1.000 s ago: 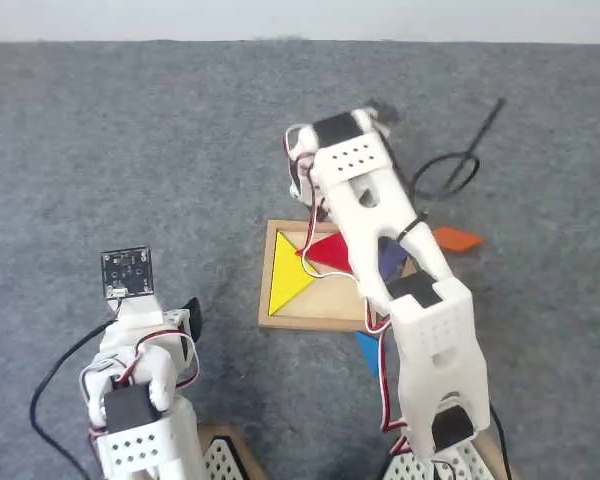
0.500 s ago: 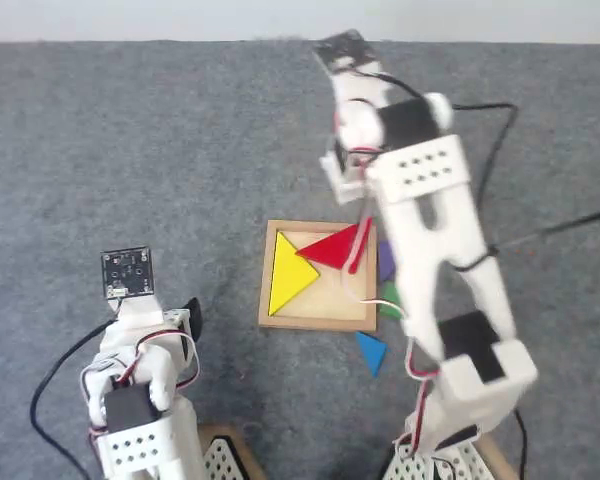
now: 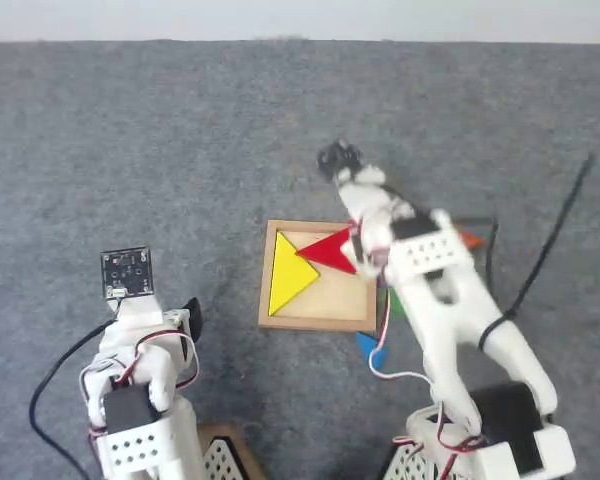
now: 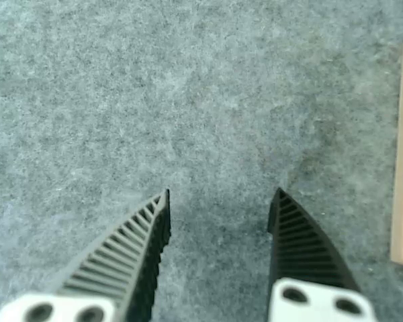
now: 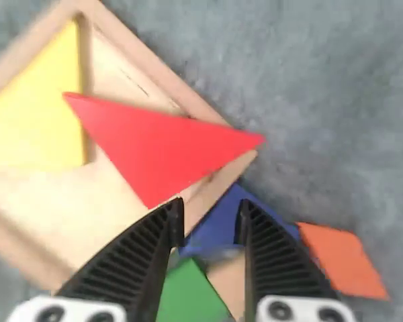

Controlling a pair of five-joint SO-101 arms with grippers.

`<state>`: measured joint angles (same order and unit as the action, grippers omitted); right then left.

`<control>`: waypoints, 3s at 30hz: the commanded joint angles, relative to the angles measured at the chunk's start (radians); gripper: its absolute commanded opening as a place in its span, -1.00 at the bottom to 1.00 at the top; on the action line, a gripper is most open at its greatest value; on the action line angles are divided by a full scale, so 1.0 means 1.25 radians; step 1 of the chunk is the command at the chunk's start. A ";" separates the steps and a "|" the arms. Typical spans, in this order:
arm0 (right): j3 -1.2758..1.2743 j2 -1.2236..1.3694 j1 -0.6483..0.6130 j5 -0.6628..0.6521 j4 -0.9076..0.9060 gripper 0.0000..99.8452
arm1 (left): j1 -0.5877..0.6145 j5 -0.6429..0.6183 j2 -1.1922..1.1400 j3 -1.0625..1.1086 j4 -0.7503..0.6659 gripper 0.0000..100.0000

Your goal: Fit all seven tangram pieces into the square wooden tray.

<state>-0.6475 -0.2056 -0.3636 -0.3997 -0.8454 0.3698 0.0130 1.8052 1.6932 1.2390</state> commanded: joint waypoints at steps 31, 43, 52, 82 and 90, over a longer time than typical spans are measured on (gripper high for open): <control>0.280 0.321 0.026 0.142 0.115 -0.98 | 0.004 0.004 0.015 -0.008 0.004 -0.53; 0.157 0.229 0.040 0.144 0.123 -0.98 | 0.004 0.004 0.015 -0.008 0.004 -0.53; 0.015 -0.060 0.040 0.176 0.116 -0.98 | 0.004 0.004 0.015 -0.008 0.004 -0.53; 0.097 0.214 0.035 0.104 0.095 -0.98 | 0.004 0.004 0.015 -0.008 0.004 -0.53; 0.167 0.255 0.009 0.099 0.094 -0.98 | 0.004 0.004 0.015 -0.008 0.004 -0.53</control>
<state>-0.4971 0.1166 -0.3253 -0.2662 -0.7380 0.3698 0.0130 1.8052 1.6932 1.2390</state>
